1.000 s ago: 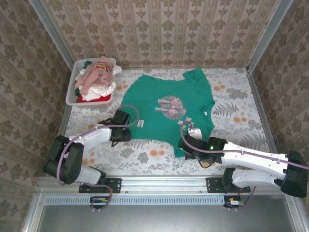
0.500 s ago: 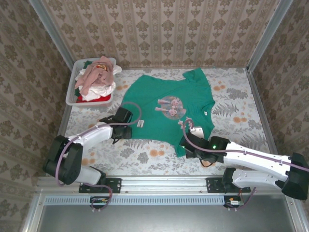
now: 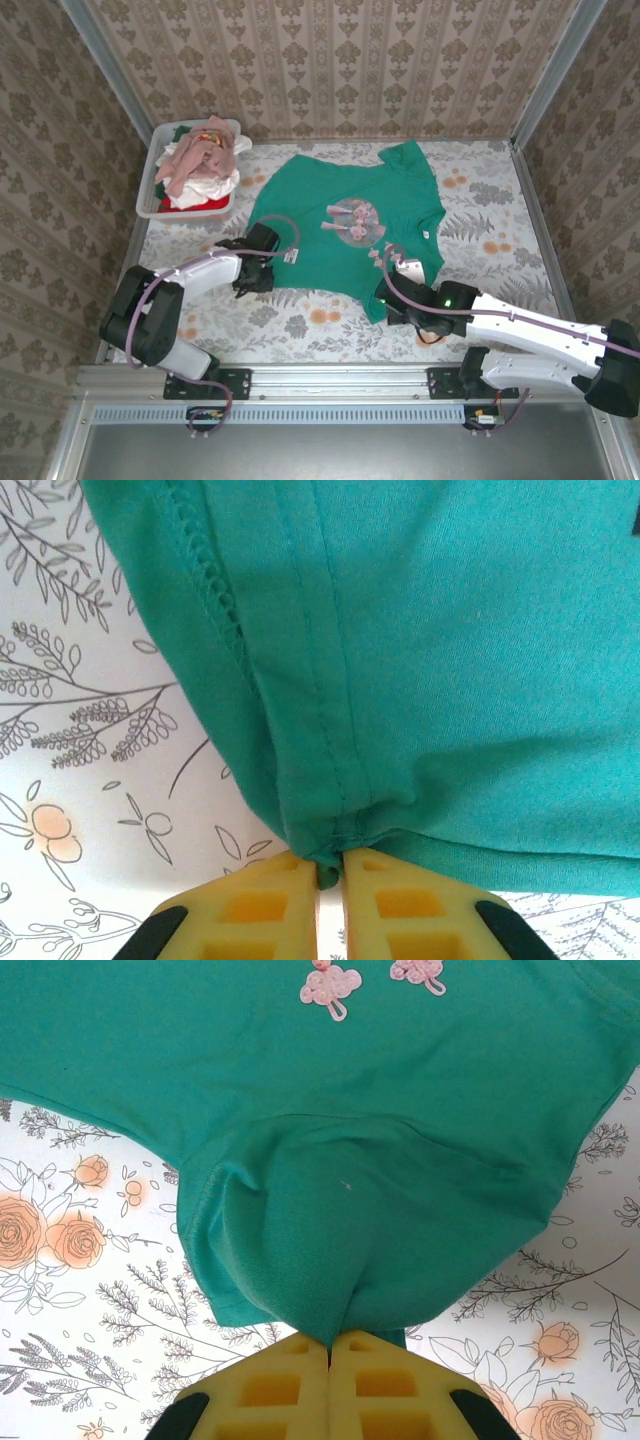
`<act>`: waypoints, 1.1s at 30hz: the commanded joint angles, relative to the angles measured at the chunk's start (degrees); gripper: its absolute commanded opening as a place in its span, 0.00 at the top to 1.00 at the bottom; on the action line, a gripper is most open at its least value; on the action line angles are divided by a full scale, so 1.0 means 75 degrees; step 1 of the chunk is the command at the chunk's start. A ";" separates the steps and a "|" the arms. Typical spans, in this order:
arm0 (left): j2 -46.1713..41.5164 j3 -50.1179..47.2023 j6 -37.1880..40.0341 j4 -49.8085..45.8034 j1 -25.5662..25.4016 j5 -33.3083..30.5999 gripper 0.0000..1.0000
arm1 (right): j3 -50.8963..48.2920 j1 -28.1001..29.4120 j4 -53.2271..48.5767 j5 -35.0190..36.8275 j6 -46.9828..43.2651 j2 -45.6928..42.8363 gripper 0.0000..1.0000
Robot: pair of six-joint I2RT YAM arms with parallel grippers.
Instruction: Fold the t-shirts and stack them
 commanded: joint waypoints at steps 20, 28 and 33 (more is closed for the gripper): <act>-0.0459 0.1824 0.0485 -0.1275 0.0269 -0.0732 1.00 | 0.1565 -0.1306 -0.0117 0.0610 -0.1433 0.0025 1.00; 0.0926 0.3289 0.0987 -0.1287 0.0846 -0.0483 1.00 | 0.2377 -0.2948 0.0966 -0.0273 -0.2657 0.1470 1.00; 0.1861 0.4283 0.1234 -0.1414 0.1005 -0.0392 1.00 | 0.2908 -0.3652 0.1297 -0.0609 -0.3123 0.2539 1.00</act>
